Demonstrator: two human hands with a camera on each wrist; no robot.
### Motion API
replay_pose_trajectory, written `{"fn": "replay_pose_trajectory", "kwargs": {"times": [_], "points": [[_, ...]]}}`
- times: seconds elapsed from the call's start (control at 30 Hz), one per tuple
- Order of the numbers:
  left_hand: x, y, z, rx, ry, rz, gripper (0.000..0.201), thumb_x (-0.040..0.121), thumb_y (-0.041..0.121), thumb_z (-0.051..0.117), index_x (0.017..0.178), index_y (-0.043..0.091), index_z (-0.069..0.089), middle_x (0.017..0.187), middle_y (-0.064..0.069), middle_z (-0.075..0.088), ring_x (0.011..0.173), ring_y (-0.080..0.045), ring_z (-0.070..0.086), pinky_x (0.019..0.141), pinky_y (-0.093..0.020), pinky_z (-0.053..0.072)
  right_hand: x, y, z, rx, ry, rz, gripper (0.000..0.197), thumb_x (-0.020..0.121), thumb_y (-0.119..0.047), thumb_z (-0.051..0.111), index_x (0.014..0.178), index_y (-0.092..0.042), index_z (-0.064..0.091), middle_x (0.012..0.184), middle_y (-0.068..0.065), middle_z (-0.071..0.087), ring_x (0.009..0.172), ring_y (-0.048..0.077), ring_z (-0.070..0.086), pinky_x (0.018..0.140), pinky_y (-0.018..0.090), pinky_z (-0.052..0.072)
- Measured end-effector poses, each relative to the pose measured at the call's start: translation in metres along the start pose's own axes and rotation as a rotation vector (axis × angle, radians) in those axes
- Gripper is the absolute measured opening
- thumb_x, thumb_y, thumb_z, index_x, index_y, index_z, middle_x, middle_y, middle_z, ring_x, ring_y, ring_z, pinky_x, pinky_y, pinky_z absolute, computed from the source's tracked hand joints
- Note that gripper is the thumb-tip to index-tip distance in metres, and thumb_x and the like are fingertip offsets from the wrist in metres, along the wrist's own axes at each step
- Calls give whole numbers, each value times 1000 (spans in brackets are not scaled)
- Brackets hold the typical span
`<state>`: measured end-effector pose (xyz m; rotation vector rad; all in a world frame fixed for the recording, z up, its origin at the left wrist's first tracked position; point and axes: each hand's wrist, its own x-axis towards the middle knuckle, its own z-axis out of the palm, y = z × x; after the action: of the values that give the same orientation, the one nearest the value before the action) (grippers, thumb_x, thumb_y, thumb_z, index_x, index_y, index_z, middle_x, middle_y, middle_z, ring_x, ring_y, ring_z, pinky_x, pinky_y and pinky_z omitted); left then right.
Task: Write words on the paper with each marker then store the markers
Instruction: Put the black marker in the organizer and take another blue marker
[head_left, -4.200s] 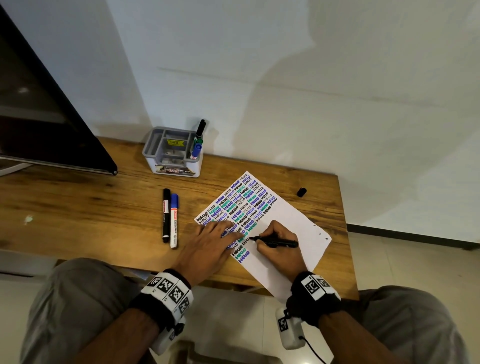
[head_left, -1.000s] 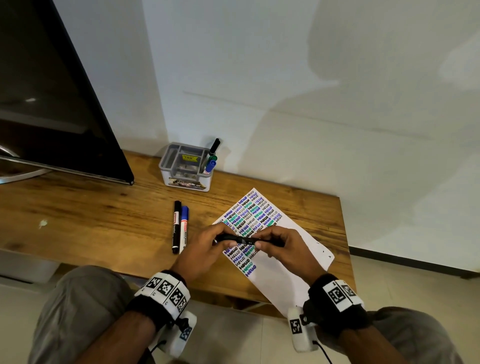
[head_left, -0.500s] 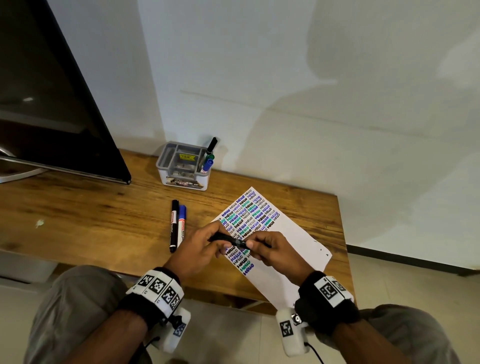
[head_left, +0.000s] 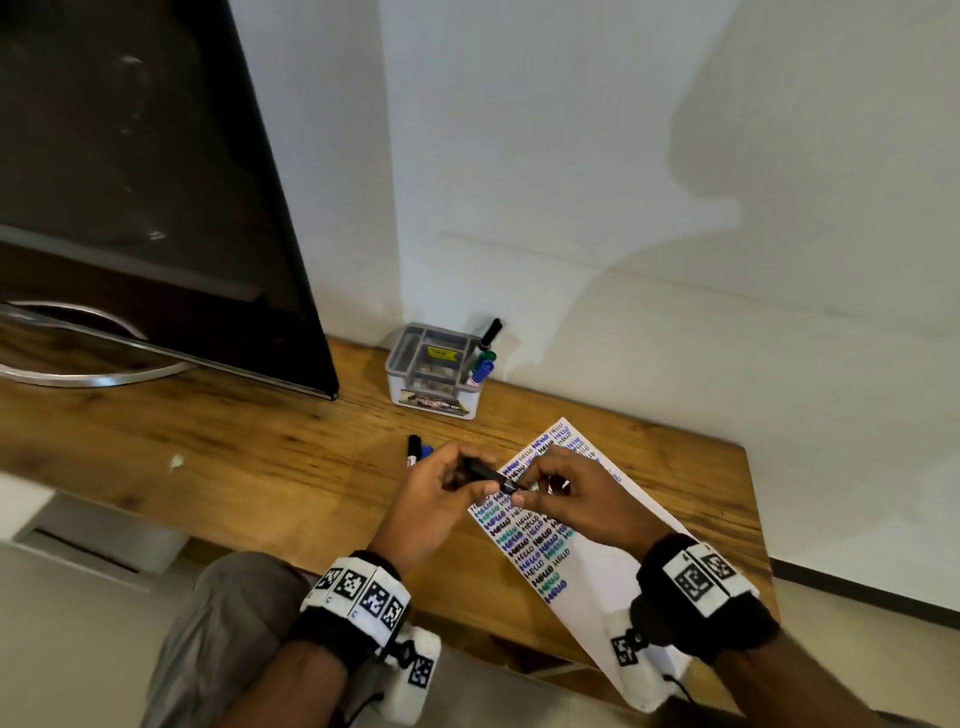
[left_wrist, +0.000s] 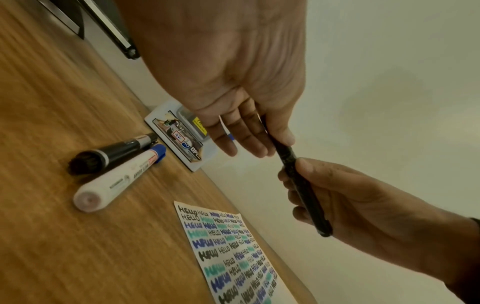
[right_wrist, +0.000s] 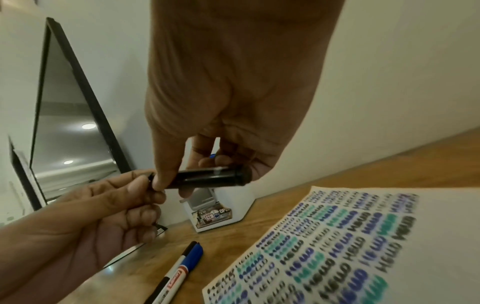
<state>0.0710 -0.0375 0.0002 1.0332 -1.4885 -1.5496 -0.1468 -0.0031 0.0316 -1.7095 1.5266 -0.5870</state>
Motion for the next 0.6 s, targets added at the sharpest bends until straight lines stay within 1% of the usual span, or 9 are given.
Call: {"fn": "replay_pose_trajectory", "kwargs": {"times": [0.1,0.17,0.2,0.27,0.3,0.4,0.43,0.5,0.6], "points": [[-1,4,-10,9,95,46,33,87,10,74,114,25,63,106,3,73,101,-14,68,88,-31,55,25,-19,-4,-39,-70,0,13,88,-30,76,90,-27,64,68,-5,59,58,2,53,56,23,41],[-1,4,-22,88,179,100,33,91,11,69,118,28,59,104,7,72,100,-9,67,88,-27,53,40,-36,-4,-60,-95,-48,17,88,-20,73,87,-29,59,66,-5,62,57,2,57,55,24,45],[0,3,-27,156,210,125,31,93,12,66,118,30,59,103,10,71,99,-6,66,87,-26,53,48,-42,-6,-76,-78,-64,16,88,-19,72,88,-28,59,70,-5,64,61,3,59,58,27,48],[0,0,-36,329,249,159,26,96,15,61,116,30,60,104,15,69,98,-2,64,86,-27,52,63,-50,-9,-98,-9,-73,13,87,-26,73,93,-25,62,80,-1,68,72,11,65,70,37,54],[1,-4,-43,429,264,162,23,96,17,60,114,30,60,104,17,68,98,1,63,89,-29,50,73,-54,-10,-85,20,-81,13,87,-29,74,95,-26,64,82,-2,70,75,13,68,72,38,57],[4,-14,-56,723,278,134,18,94,24,57,108,35,59,103,20,65,99,1,60,95,-33,38,102,-68,-13,22,108,-129,7,90,-25,74,93,-28,68,86,-6,74,80,11,71,76,36,59],[5,-17,-61,758,274,123,18,94,25,57,107,37,59,103,21,63,99,0,59,96,-35,40,112,-74,-14,35,141,-141,7,90,-21,72,93,-27,69,88,-6,74,82,11,72,78,36,60],[7,-23,-67,784,253,96,17,94,28,55,107,39,58,104,22,60,100,0,57,95,-39,46,131,-86,-15,49,177,-134,9,93,-18,66,96,-25,70,93,-5,75,82,9,72,78,31,60],[7,-30,-75,825,232,52,11,94,37,51,103,42,54,101,23,57,100,0,55,94,-41,46,156,-95,-11,36,193,-87,10,96,-22,61,100,-25,70,96,-3,74,80,13,72,77,31,59]]}}
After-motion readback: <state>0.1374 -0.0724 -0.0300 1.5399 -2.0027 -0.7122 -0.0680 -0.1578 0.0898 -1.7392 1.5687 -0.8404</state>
